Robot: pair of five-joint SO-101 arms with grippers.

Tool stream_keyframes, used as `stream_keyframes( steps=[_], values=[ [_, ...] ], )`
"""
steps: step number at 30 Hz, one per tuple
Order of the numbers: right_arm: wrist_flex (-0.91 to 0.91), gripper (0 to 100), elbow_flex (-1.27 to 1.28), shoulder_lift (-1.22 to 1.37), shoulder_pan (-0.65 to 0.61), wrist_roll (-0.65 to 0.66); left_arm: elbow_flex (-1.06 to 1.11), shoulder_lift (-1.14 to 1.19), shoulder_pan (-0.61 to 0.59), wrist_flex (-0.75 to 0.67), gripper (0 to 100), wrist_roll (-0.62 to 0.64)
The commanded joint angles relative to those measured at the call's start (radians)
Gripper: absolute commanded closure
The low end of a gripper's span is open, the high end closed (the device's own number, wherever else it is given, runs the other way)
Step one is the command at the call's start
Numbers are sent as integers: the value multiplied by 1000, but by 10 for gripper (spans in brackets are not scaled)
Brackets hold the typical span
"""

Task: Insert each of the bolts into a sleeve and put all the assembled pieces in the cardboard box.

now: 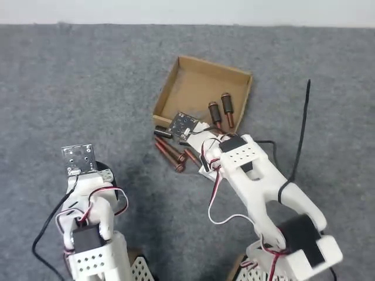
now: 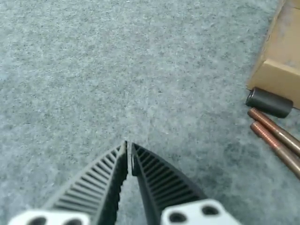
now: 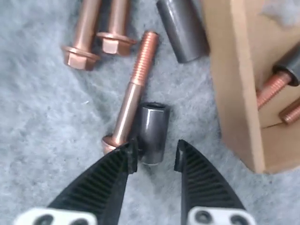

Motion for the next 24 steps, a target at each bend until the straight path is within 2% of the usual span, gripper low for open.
stream_keyframes(
  steps=[1,7,15,20,24],
  values=[
    [-30,864,-9,-2,22,25,-10,-15,-5,-29,988,-8],
    [-90,864,-9,50,71,25,-10,-15,-5,-29,988,-8],
    [-41,864,-46,81,68,26,-10,-15,-5,-29,988,-8],
    [-41,864,-46,81,39,130,-10,-15,-5,-29,988,-8],
    [-44,865,-46,81,38,163,-10,-15,-5,-29,988,-8]
  ],
)
